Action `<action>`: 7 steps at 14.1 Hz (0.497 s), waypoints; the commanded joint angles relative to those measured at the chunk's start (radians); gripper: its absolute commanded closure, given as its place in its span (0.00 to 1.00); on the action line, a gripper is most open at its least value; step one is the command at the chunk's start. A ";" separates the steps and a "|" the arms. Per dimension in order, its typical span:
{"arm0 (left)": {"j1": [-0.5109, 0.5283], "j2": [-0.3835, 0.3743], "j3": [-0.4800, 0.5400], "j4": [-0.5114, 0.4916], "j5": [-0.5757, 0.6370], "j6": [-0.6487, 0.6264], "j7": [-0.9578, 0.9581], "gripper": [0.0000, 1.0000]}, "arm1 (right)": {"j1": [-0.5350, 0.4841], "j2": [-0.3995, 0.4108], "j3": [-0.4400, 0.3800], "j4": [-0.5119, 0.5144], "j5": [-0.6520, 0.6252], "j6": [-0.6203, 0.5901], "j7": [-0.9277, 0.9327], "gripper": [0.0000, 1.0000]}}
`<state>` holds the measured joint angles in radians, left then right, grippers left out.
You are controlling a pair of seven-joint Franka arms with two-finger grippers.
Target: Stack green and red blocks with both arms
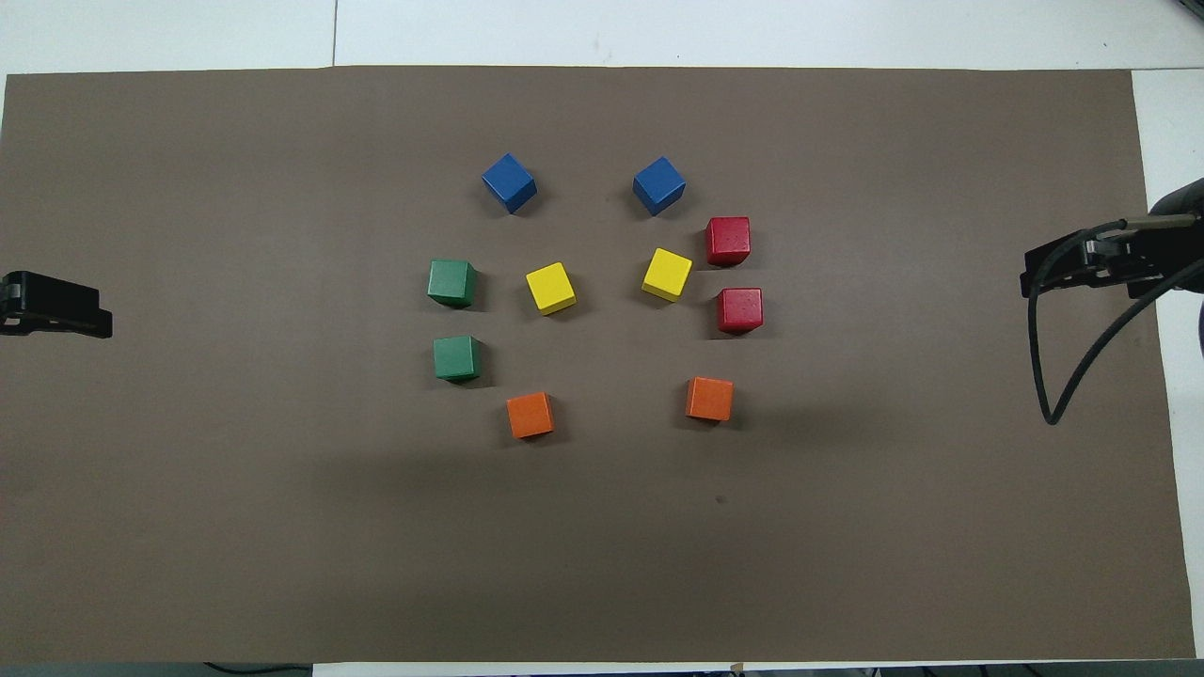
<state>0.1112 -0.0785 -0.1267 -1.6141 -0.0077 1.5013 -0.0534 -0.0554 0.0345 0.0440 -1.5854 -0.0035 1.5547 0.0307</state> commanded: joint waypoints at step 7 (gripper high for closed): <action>0.001 -0.027 0.001 -0.026 0.015 -0.001 0.012 0.00 | -0.011 -0.033 0.004 -0.041 -0.016 0.027 0.005 0.00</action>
<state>0.1112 -0.0786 -0.1267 -1.6141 -0.0077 1.5009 -0.0525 -0.0580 0.0340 0.0416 -1.5871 -0.0071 1.5547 0.0307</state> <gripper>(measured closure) 0.000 0.000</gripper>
